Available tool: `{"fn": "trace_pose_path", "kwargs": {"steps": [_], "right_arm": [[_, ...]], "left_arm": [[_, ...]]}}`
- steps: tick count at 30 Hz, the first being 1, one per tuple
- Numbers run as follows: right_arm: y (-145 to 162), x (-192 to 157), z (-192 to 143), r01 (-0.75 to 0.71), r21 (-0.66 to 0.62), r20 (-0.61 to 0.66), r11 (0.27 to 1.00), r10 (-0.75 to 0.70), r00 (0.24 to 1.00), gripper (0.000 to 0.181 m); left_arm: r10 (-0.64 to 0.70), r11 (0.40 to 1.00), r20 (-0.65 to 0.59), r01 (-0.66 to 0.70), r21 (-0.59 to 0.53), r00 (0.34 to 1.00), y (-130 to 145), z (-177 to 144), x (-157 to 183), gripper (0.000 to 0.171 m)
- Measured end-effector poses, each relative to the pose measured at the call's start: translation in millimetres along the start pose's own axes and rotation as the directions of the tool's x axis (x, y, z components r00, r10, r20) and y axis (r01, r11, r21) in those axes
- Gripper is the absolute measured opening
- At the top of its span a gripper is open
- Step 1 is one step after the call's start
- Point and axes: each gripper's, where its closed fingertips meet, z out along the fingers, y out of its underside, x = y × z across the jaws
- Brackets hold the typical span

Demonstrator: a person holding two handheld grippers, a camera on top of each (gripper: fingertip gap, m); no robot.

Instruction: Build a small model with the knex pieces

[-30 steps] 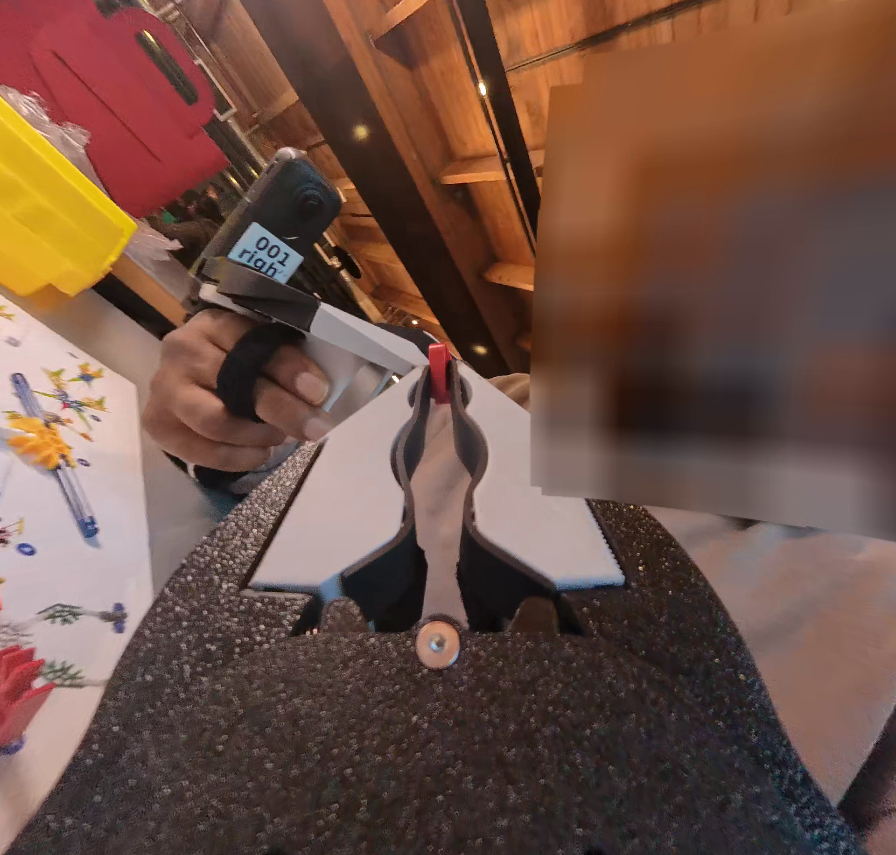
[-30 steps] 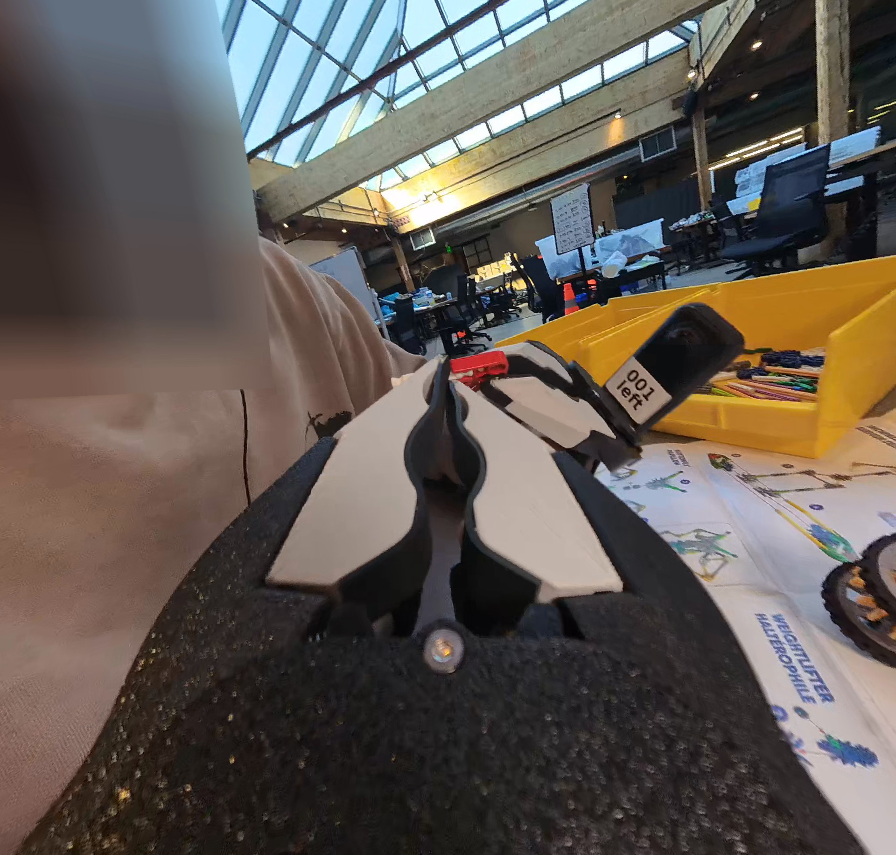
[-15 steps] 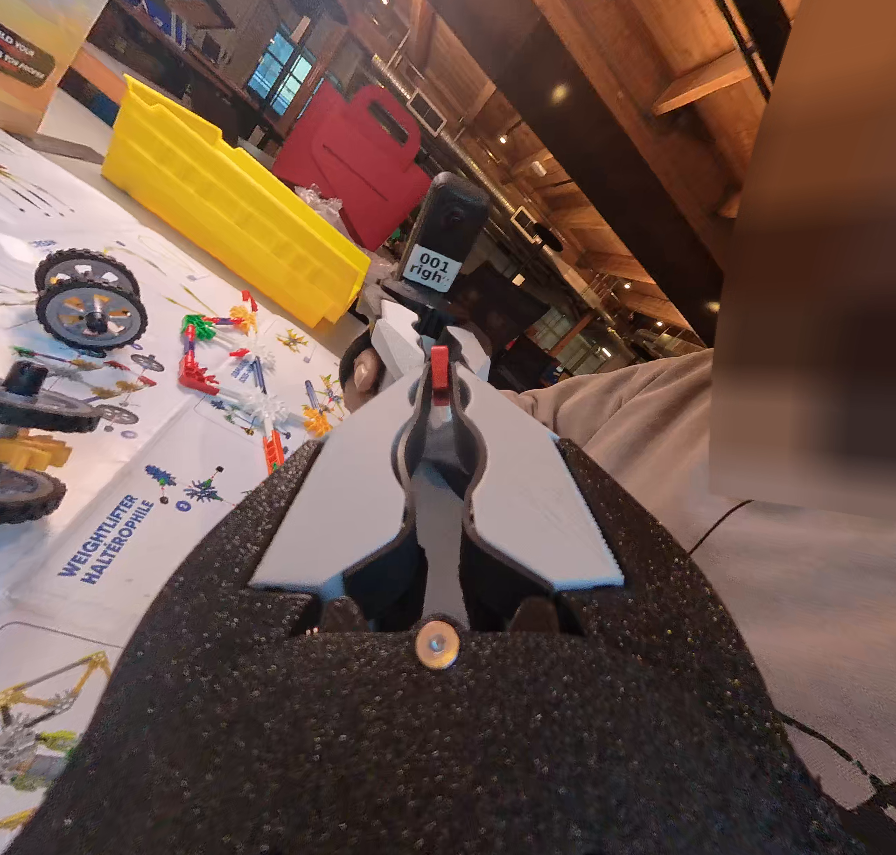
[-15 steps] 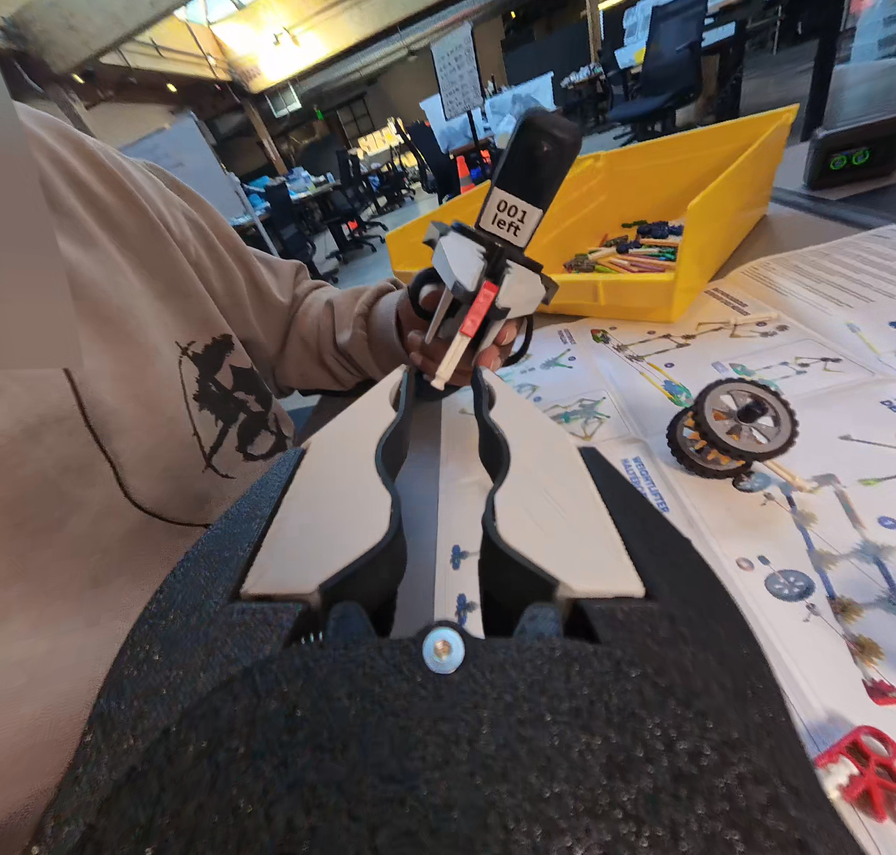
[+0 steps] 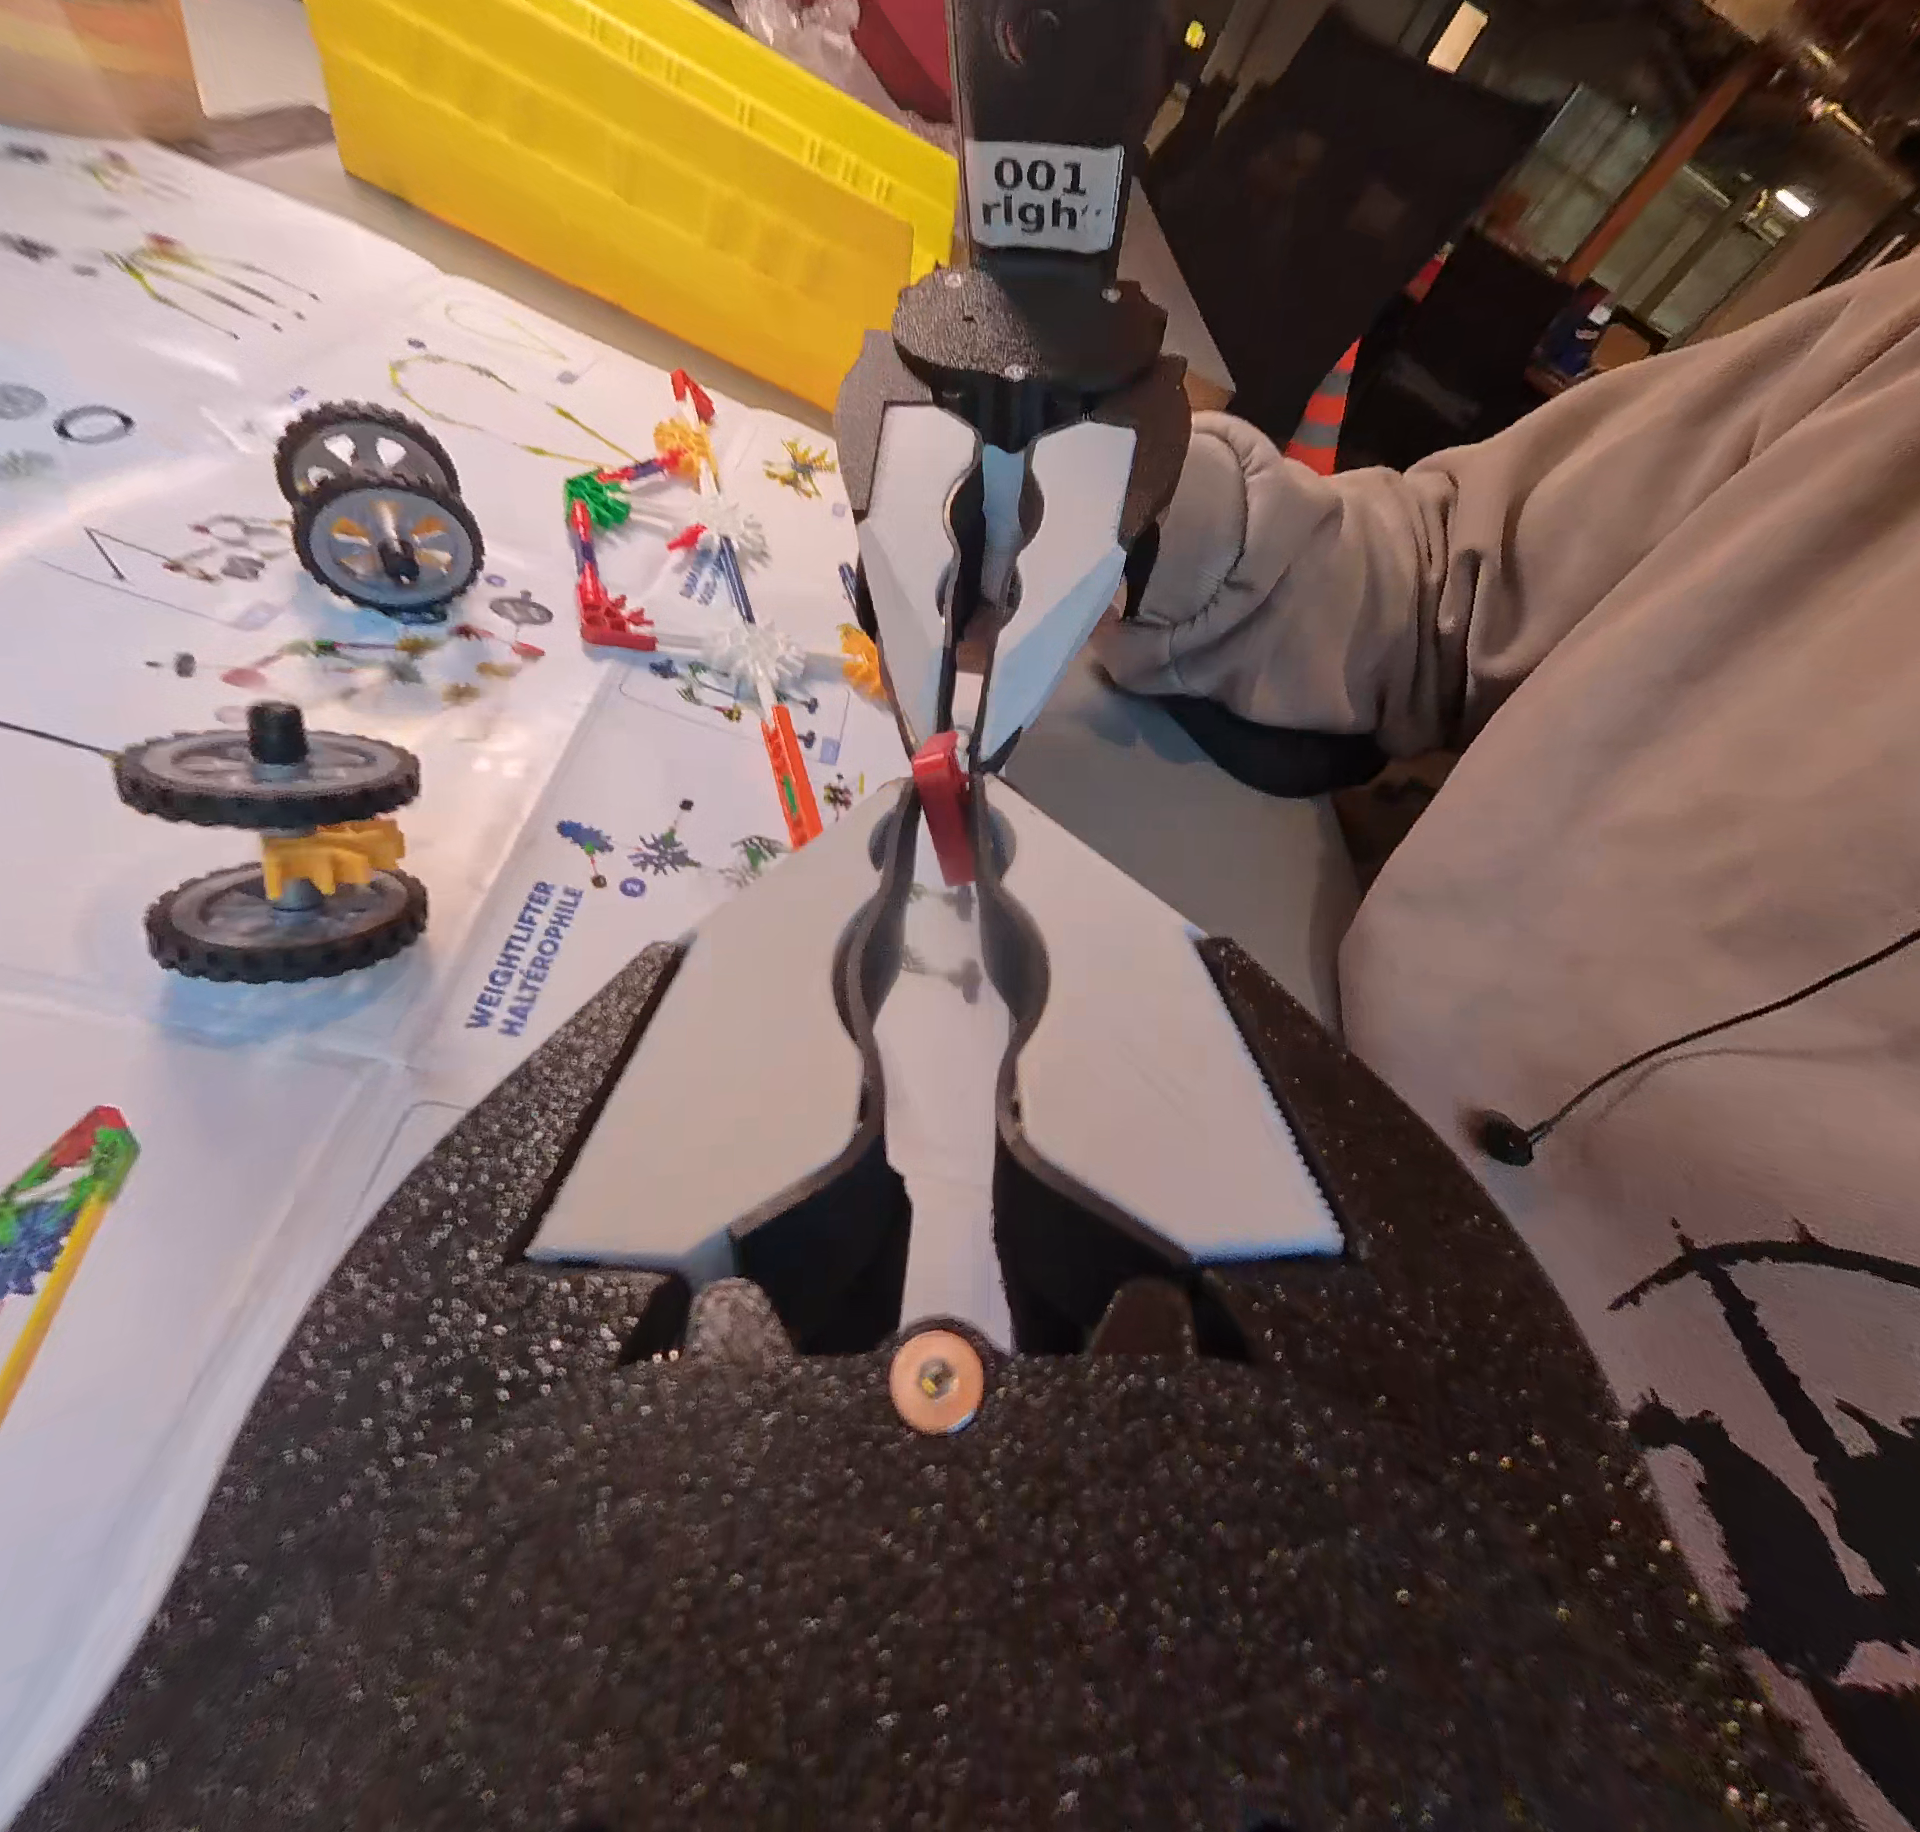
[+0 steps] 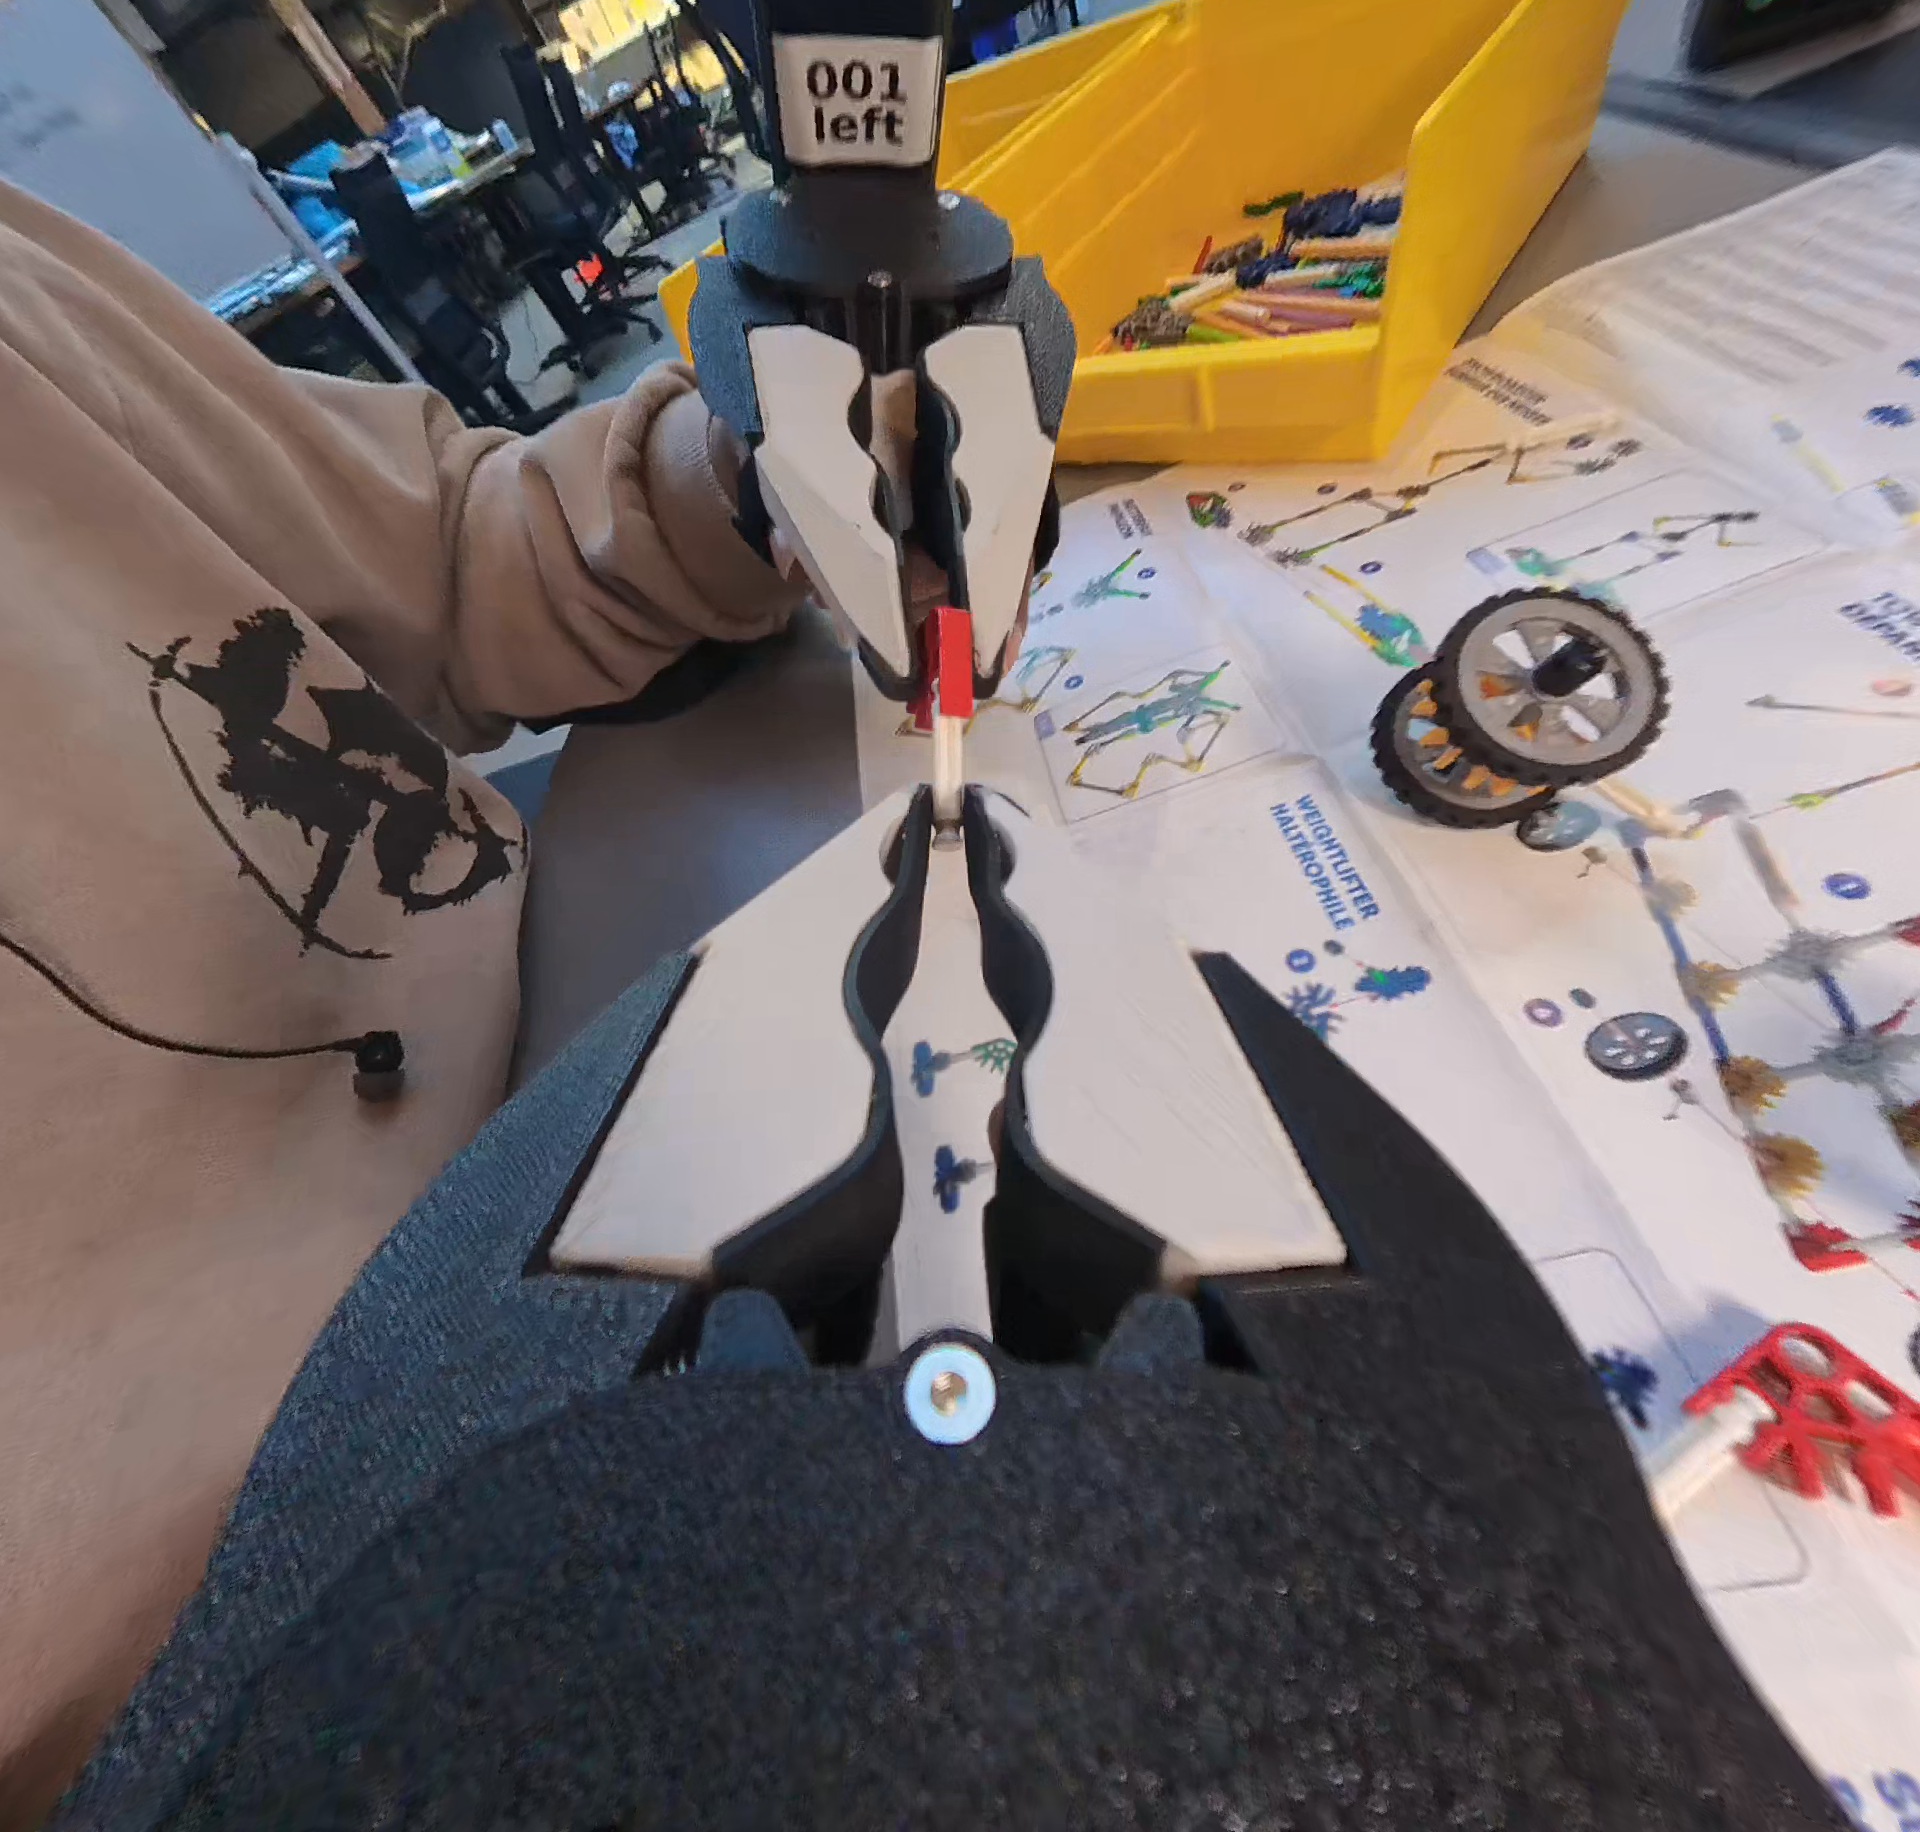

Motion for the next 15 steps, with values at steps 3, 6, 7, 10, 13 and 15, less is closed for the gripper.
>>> {"fn": "trace_pose_path", "kwargs": {"steps": [3, 6, 7, 10, 13, 15], "right_arm": [[20.7, -1.1, 10.4, -0.036, -0.104, 0.008, 0.994, 0.037, 0.999, 0.003], [46.3, -9.2, 21.5, 0.023, -0.256, 0.011, 0.966, -0.021, 1.000, 0.004], [56.4, -11.9, 24.9, 0.076, -0.319, 0.007, 0.945, -0.078, 0.997, 0.004], [60.1, -23.3, 31.8, 0.163, -0.351, 0.025, 0.922, -0.165, 0.986, 0.015], [55.8, -27.3, 32.6, 0.158, -0.346, 0.035, 0.925, -0.156, 0.987, 0.017], [64.0, -27.2, 35.5, 0.163, -0.386, 0.036, 0.908, -0.162, 0.986, 0.017]], "left_arm": [[-0.150, 0.981, -0.028, 0.145, -0.129, 0.988, 21.7, 3.0, 0.1, 0.004], [-0.232, 0.933, -0.047, 0.208, -0.293, 0.972, 49.7, 3.7, 6.5, 0.003], [-0.226, 0.913, -0.044, 0.196, -0.357, 0.973, 60.8, 4.4, 9.3, 0.003], [-0.218, 0.846, -0.051, 0.163, -0.507, 0.975, 86.5, 4.7, 17.5, 0.003], [-0.229, 0.804, -0.084, 0.140, -0.577, 0.970, 96.0, 9.5, 23.8, 0.003], [-0.229, 0.806, -0.110, 0.125, -0.579, 0.967, 93.3, 16.1, 26.7, 0.004]]}}
